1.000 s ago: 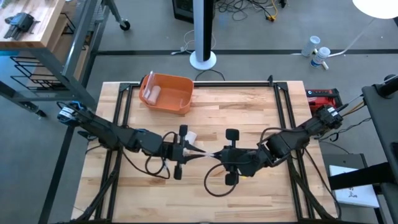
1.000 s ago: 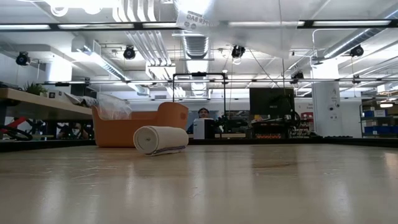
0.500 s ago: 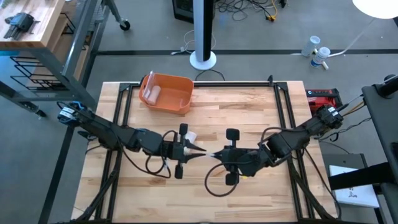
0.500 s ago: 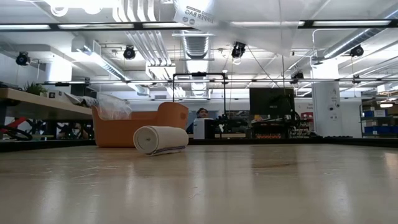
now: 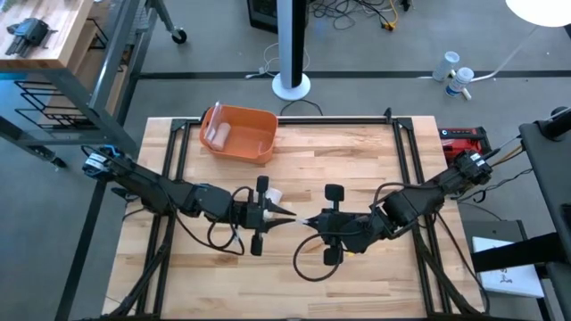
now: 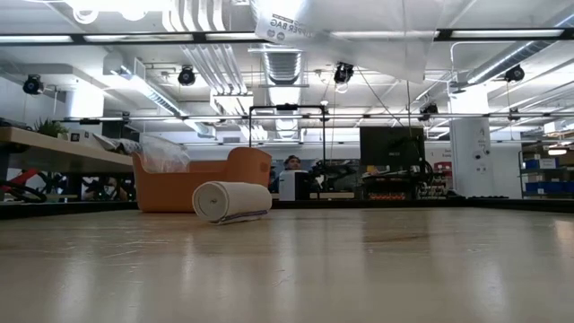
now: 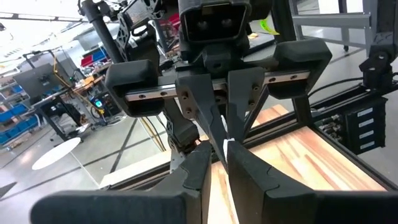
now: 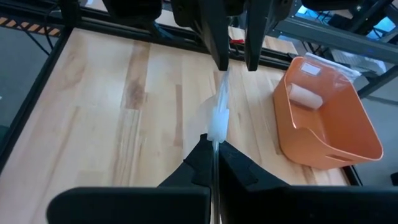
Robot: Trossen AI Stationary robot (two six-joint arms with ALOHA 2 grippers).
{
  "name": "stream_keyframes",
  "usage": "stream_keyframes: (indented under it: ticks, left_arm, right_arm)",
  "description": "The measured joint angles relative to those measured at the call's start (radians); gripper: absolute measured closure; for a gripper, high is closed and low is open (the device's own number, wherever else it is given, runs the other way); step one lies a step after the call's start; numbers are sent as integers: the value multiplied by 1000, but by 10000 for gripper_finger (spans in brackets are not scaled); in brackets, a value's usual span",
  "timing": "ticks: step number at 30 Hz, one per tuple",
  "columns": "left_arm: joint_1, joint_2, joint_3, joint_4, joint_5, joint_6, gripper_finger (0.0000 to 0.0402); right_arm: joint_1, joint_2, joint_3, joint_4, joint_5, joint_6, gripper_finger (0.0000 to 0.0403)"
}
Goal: Roll bandage
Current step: Open the transparent zip bag
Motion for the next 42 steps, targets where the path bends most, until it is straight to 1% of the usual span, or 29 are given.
stream_keyframes:
  ticks: [5,9,12,15,21,25,28,31,35,42]
  left_arm:
    - [-2,0,1,0,0,-15,363]
    - [-1,1,0,-5,1,-122,364]
    - [-1,1,0,-2,0,-121,359]
    - [-1,-3,0,-2,0,-87,350]
    - [-2,-23,0,-9,0,-101,325]
    - [-1,-22,-1,-51,5,-129,301]
    - [5,-14,-1,-69,44,-136,282]
    - [7,-5,-2,-73,102,-133,269]
    - [11,0,-2,-70,114,-132,264]
    - [40,38,-2,-70,114,-164,270]
  right_arm:
    - [15,0,0,20,-1,-5,403]
    - [34,0,-32,22,-2,-20,403]
    - [38,0,-90,4,-5,-24,403]
    - [32,0,-125,-20,-4,-28,403]
    - [20,0,-121,-35,7,-17,403]
    - [22,0,-109,-34,16,-9,403]
    - [22,-1,-104,-37,67,6,403]
    - [21,-3,-101,-36,82,22,403]
    - [22,-3,-99,-29,82,26,403]
    - [22,-3,-98,38,82,14,403]
